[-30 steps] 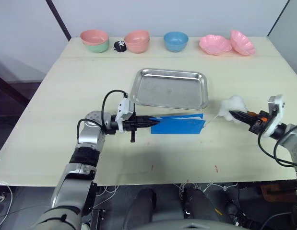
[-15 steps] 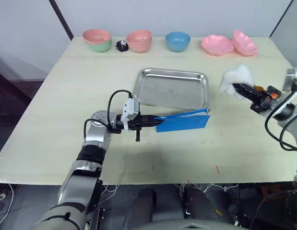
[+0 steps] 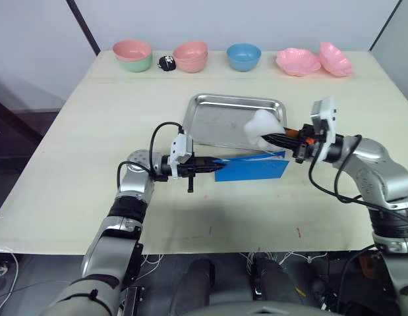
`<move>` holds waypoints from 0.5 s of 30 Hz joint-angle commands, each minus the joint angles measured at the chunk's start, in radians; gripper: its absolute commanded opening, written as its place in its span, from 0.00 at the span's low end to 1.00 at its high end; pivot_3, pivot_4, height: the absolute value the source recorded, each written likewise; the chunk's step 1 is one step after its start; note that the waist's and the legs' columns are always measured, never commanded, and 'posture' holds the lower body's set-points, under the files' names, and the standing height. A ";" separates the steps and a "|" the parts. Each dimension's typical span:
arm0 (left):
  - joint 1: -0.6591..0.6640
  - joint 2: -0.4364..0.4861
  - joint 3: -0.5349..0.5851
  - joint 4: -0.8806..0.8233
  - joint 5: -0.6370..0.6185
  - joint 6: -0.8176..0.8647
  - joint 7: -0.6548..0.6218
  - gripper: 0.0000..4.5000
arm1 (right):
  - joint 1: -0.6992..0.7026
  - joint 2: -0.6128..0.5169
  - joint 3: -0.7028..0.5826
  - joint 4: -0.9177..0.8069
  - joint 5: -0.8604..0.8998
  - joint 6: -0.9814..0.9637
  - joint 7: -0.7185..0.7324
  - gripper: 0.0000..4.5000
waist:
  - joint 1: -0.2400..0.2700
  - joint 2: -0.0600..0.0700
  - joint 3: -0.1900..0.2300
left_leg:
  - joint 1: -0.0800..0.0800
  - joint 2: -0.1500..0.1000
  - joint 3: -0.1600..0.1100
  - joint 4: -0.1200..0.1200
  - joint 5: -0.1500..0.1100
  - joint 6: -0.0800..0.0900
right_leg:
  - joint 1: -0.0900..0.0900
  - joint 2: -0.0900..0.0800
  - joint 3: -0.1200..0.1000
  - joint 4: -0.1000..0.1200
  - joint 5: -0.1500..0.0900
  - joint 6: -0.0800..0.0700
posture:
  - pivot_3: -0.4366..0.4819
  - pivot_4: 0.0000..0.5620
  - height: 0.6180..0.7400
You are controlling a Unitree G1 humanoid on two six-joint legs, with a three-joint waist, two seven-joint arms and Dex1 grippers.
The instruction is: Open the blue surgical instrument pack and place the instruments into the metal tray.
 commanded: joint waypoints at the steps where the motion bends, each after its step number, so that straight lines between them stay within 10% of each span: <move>1: 0.008 -0.004 -0.019 0.007 0.026 -0.003 0.001 0.00 | -0.071 0.058 0.044 0.008 -0.039 -0.079 0.017 0.01 | 0.000 0.000 0.000 | 0.000 0.000 -0.001 0.000 0.000 0.000 | 0.000 0.000 -0.001 0.000 0.000 0.000 | 0.48 0.27 1.00; 15: -0.004 -0.012 -0.024 0.037 0.035 -0.023 0.004 0.00 | -0.079 0.156 0.124 -0.046 -0.087 -0.126 0.040 0.01 | 0.001 0.000 0.000 | 0.000 -0.001 -0.002 0.000 0.000 0.000 | 0.000 0.000 -0.001 0.001 0.000 0.000 | 0.48 0.27 1.00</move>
